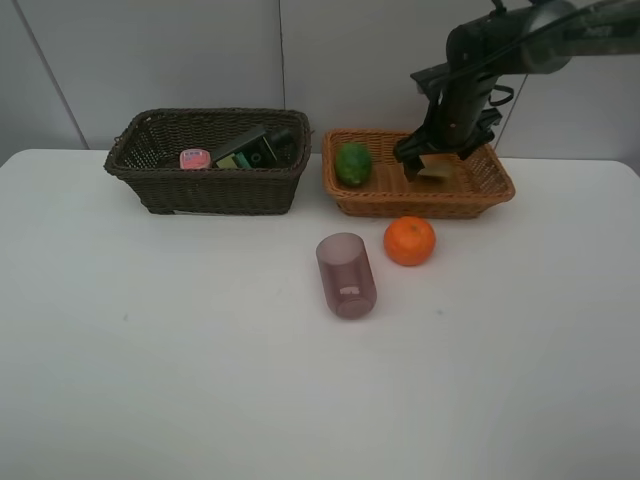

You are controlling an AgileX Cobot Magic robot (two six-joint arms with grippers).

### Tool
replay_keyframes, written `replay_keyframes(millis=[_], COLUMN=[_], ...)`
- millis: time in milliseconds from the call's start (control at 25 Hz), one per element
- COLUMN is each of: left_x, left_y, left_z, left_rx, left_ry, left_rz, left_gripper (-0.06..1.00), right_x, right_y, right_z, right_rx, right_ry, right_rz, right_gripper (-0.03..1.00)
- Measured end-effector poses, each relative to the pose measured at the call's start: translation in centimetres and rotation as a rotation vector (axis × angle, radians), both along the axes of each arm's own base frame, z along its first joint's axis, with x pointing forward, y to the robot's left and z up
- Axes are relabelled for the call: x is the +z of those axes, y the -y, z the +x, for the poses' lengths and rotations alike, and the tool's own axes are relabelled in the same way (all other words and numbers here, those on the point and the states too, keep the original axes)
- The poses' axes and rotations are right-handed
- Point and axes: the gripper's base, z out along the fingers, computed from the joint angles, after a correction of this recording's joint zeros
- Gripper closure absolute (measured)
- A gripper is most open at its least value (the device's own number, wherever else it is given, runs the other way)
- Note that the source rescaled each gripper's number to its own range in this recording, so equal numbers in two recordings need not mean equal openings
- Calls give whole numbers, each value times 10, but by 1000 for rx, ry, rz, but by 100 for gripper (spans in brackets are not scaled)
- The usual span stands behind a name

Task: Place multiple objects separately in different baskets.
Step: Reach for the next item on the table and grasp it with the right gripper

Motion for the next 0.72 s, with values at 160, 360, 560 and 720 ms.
replay_keyframes(millis=[160,360,560,720], left_x=[0,0,0,0], left_y=[0,0,0,0], left_z=[0,0,0,0], left_rx=[0,0,0,0], left_ry=[0,0,0,0], left_rz=[0,0,0,0], left_gripper=[19,19,19,19], right_x=[0,18,41,61], right_y=[1,1,4,5], right_z=[-2,-7,-14,-23], right_rx=[-10,-25,-42,-60], right_ry=[-25,-13,-11,-15], right_rz=[-8,17,18,34], right_gripper=[2,2,2,2])
